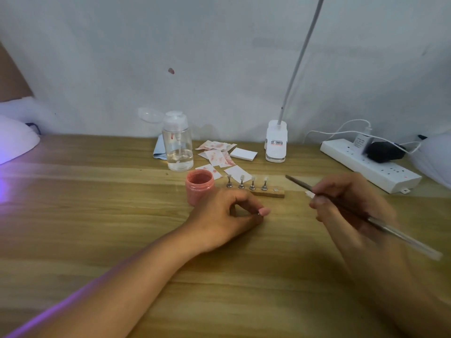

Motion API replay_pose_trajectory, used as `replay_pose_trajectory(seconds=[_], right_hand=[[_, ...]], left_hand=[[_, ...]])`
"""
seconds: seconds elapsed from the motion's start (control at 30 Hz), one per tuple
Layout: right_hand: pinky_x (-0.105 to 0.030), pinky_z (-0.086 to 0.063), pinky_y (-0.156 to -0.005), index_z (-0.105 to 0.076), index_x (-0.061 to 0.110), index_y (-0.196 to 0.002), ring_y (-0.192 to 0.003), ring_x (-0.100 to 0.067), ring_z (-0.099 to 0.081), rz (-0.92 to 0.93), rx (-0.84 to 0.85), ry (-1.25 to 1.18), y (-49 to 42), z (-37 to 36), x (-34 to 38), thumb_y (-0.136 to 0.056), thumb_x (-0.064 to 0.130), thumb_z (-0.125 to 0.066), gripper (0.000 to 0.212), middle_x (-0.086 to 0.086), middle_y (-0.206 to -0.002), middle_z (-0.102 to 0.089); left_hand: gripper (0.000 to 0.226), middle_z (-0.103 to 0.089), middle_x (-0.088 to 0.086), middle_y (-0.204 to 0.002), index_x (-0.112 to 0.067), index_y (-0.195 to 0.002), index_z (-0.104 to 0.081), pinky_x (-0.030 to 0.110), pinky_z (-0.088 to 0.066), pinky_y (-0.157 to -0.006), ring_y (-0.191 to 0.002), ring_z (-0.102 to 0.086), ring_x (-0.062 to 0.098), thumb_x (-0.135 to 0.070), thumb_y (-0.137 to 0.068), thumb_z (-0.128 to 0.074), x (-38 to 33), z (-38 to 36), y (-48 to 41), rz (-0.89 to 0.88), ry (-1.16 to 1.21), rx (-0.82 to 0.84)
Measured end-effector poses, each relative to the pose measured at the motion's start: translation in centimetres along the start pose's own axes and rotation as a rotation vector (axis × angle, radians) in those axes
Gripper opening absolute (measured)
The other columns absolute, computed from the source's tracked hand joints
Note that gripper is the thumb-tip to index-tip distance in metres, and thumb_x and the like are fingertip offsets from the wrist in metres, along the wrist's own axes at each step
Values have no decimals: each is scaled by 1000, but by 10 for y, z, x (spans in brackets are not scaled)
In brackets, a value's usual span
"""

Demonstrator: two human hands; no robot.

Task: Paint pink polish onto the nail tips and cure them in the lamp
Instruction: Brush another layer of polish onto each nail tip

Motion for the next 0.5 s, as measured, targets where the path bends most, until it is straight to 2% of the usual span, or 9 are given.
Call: replay_pose_trajectory(seconds=[0.07, 0.1, 0.2, 0.27, 0.33, 0.4, 0.43, 0.5], right_hand=[[-24, -53, -64, -65, 11, -93, -75, -10, -65, -11, 35, -28, -4, -9, 7, -89, 9, -60, 6, -2, -84, -70], [-22, -51, -60, -66, 10, -93, -70, -6, -64, -59, 58, -82, -10, -15, 8, -90, 7, -58, 9, -2, -82, -71], [-21, -43, -49, -60, 7, -91, -53, -12, -50, -206, 115, -183, -38, -39, 16, -91, 4, -52, 9, -7, -71, -71], [-22, -41, -47, -55, 9, -88, -49, -10, -48, -226, 209, -100, -60, -63, 23, -88, 9, -54, 1, -4, -70, -73], [-25, -41, -51, -56, 13, -82, -49, -6, -48, -225, 308, 31, -74, -89, 24, -86, 15, -59, 5, 0, -71, -74], [-23, -39, -55, -59, 18, -77, -50, -1, -49, -223, 338, 173, -82, -109, 18, -84, 19, -61, 8, 5, -68, -74], [-22, -39, -56, -60, 20, -74, -53, 0, -52, -230, 343, 236, -84, -115, 14, -84, 20, -61, 10, 7, -66, -73], [-27, -45, -59, -63, 21, -69, -67, -9, -61, -256, 362, 347, -84, -126, 2, -81, 21, -63, 12, 4, -68, -74]], left_hand=[[7, -68, -22, -74, -33, -82, -73, 6, -28, -47, -48, -46, -11, -28, -85, -76, 0, 0, 0, -2, -24, 6], [9, -70, -20, -78, -34, -81, -72, 6, -30, -48, -49, -47, -11, -27, -85, -75, 0, 0, 0, -5, -34, 11], [11, -72, -16, -81, -31, -80, -72, 6, -30, -51, -50, -48, -10, -21, -84, -76, -1, 1, 1, -7, -11, 10], [8, -70, -17, -76, -24, -81, -74, 2, -31, -51, -50, -48, -14, -17, -83, -76, -3, 2, 2, -15, -7, -2], [3, -74, -11, -85, -18, -85, -75, -1, -31, -52, -50, -48, -18, -15, -83, -76, -5, 3, 3, -30, -25, -11], [4, -76, -9, -91, -18, -88, -75, 3, -31, -51, -48, -48, -15, -18, -84, -76, -5, 3, 5, -30, -47, -10], [4, -76, -9, -93, -18, -88, -75, 4, -31, -50, -47, -48, -14, -19, -84, -75, -5, 3, 5, -27, -59, -9], [4, -76, -10, -94, -18, -88, -75, 5, -31, -51, -48, -49, -13, -20, -84, -75, -4, 1, 4, -15, -78, -13]])
Point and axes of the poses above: each hand's wrist, its own y-axis away from the middle knuckle, its own z-axis out of the back of the hand, x = y × z, the point moved 7 cm from there along -y, towards the middle knuckle
